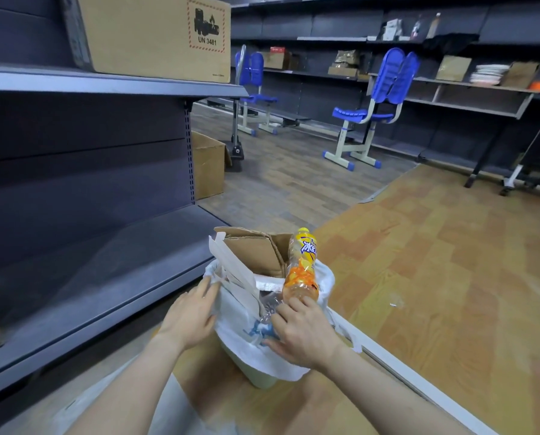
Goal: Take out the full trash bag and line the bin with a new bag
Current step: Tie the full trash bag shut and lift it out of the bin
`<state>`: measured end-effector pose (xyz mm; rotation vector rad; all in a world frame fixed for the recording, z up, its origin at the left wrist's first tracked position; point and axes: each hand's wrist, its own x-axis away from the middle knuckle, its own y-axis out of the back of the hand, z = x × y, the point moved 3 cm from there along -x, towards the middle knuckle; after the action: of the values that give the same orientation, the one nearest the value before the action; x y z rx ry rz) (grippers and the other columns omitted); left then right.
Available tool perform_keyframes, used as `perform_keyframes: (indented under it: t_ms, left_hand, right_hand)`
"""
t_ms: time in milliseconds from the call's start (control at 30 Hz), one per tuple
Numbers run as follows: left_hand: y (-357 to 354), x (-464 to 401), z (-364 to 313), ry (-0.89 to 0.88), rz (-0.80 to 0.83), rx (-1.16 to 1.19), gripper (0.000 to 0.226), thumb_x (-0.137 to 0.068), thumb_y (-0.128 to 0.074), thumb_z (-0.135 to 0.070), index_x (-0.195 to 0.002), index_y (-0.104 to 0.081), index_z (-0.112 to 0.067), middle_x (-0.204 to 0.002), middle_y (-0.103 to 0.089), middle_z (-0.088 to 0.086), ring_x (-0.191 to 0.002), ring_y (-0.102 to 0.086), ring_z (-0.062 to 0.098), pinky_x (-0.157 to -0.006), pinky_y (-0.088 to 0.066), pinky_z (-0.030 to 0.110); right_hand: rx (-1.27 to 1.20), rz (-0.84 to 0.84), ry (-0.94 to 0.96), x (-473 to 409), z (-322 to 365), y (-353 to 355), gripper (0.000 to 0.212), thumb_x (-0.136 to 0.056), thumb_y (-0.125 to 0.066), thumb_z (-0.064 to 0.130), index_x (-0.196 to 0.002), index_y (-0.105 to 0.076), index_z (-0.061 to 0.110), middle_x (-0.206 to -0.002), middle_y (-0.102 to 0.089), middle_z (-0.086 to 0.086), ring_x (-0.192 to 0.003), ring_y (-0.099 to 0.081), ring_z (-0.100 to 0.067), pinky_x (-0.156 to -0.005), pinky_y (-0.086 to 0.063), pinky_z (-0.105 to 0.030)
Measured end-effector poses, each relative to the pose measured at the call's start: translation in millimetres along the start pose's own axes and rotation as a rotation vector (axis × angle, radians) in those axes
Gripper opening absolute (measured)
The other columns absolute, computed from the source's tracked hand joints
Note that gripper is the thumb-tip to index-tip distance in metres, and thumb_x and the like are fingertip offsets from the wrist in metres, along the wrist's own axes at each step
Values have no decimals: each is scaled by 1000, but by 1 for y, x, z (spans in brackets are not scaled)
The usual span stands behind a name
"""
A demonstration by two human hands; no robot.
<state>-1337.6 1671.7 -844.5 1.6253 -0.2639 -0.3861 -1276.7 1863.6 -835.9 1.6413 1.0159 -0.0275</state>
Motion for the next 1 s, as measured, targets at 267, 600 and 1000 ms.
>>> perform_keyframes:
  t_ms: [267,600,1000]
  left_hand:
    - [-14,13,18,32,6,63,61,-93,-46,-32,-146,-23,-13,-140,-37,7,-116,-52,26,-90,-45,33]
    - [-48,10,26,568,228,706,53,-101,-30,-39,-137,-34,-1,-95,-58,2,-77,-53,15,-72,-42,25]
    - [-76,-12,14,924,287,1749,28,-92,-54,-37,-104,-57,-11,-98,-63,7,-87,-61,21,-77,-50,35]
  right_hand:
    - [-229,-202,-861,21,-79,18,26,-89,-46,27,-93,-59,5,-88,-60,-11,-81,-58,-33,-66,-48,-38]
    - [-889,646,-1611,115,-96,-50,77,-89,-54,40,-143,-25,-6,-149,-32,-21,-137,-33,-35,-111,-31,-40]
    - [-851,666,-1594,115,-99,-107,41,-88,-58,42,-62,-46,13,-75,-50,-7,-78,-48,-25,-80,-49,-34]
